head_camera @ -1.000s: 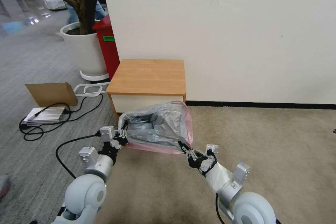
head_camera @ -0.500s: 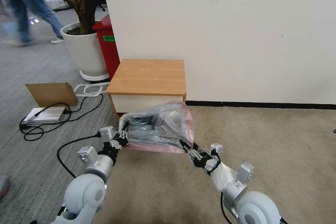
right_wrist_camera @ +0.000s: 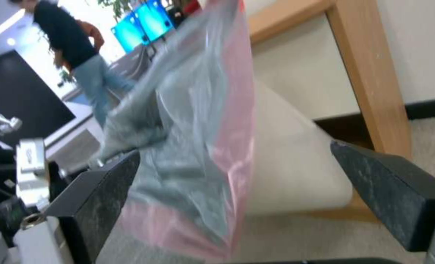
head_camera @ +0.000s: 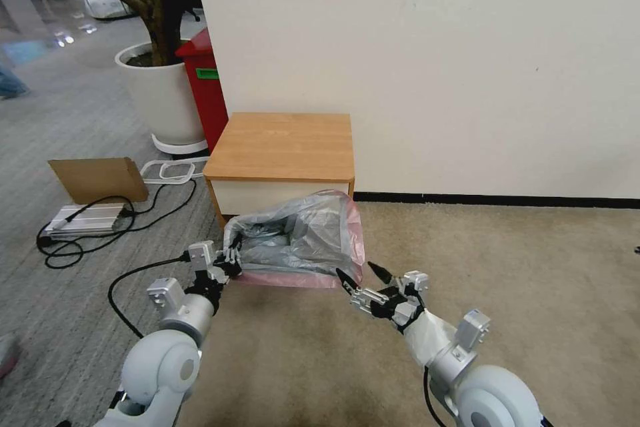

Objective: Pick up the garbage bag from the table and place it over the trash can.

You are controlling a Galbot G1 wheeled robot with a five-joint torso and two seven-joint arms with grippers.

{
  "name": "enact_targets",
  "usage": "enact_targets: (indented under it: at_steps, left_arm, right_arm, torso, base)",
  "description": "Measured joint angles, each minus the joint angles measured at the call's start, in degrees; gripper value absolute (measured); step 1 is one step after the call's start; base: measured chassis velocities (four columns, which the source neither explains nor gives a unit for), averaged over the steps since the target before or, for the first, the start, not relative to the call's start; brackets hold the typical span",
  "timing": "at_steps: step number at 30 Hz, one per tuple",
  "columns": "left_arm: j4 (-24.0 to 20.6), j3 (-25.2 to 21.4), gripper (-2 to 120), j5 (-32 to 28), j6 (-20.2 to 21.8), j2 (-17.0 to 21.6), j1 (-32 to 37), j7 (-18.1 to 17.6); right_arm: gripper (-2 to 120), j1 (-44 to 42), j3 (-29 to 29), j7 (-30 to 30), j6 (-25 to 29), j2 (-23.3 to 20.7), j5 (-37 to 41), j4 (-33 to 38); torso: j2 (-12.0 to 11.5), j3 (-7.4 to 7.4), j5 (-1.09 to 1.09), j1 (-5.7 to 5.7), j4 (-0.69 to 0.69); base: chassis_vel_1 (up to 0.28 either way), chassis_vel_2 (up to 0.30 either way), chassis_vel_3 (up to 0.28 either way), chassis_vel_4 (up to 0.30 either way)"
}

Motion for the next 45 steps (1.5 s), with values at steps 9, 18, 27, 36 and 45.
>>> enact_targets:
  at_steps: [9,18,27,36,45]
  left_arm:
    - [-0.5,0.4,3,0.1,0.0,0.0,0.5,0.0]
    - [-0.7,0.9,3,0.5,0.0,-0.2,1.3,0.0]
    - [-0.7,1.4,3,0.8,-0.1,-0.8,1.3,0.1]
    - [-0.8,1.4,3,0.9,-0.1,-1.0,1.7,0.1]
    - [-0.5,1.4,3,0.9,-0.1,-1.0,1.7,0.1]
  right_arm:
    - [100,3.8,-0.8,-0.2,0.2,3.1,0.3,-2.7]
    - [88,6.4,-1.7,-0.4,0.2,4.8,-0.1,-4.9]
    - [53,6.2,-1.7,-0.7,0.7,4.9,-0.9,-5.2]
    - [22,6.0,-1.3,-0.9,1.1,4.8,-1.0,-5.0]
    - [1,6.0,-0.8,-1.1,1.5,4.8,-1.2,-5.0]
  torso:
    - [0.0,0.0,0.0,0.0,0.0]
    - [0.0,0.0,0.0,0.0,0.0]
    - [0.0,0.0,0.0,0.0,0.0]
    - [0.0,0.0,0.0,0.0,0.0]
    - [0.0,0.0,0.0,0.0,0.0]
  base:
    - [0.0,0.0,0.0,0.0]
    - [0.0,0.0,0.0,0.0]
    - [0.0,0.0,0.0,0.0]
    - [0.0,0.0,0.0,0.0]
    - [0.0,0.0,0.0,0.0]
